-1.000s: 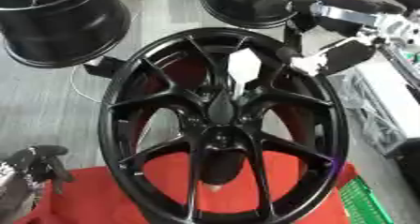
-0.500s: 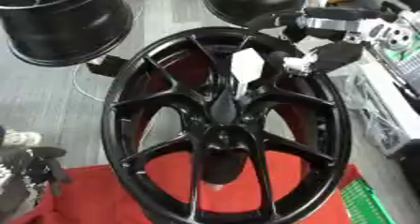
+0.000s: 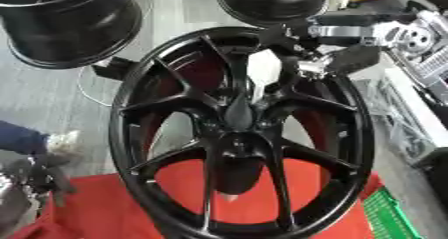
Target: Pull the pin out of the wheel hub.
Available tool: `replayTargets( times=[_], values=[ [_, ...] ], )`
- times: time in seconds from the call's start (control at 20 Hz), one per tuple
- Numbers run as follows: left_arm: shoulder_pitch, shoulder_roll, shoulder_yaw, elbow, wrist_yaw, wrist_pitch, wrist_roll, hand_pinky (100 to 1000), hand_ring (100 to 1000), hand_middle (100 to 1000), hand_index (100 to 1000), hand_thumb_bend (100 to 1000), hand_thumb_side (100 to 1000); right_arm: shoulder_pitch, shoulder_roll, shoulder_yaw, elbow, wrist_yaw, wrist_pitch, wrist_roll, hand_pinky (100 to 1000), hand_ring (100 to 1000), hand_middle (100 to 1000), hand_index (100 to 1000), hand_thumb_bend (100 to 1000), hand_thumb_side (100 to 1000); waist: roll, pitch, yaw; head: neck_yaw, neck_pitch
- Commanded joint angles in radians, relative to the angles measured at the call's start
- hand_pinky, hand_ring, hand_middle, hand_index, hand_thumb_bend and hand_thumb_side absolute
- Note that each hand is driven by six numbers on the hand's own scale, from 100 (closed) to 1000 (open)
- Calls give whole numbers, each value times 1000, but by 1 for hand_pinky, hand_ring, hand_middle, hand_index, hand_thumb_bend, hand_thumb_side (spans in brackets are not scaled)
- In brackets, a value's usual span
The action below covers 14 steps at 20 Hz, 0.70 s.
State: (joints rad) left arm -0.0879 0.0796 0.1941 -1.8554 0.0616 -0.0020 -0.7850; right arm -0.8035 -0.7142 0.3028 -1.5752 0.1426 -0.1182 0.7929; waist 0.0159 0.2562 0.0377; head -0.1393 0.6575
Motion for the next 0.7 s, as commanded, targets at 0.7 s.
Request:
replayTargets(
  times=[0.7],
  values=[
    [-9,19,-2,-11,0,2,-5,610,377,463,768,100,919,-33,0,6,-15,78,-14,69,355,432,992,955,100,789,-7,-26,12,-3,5]
  ],
)
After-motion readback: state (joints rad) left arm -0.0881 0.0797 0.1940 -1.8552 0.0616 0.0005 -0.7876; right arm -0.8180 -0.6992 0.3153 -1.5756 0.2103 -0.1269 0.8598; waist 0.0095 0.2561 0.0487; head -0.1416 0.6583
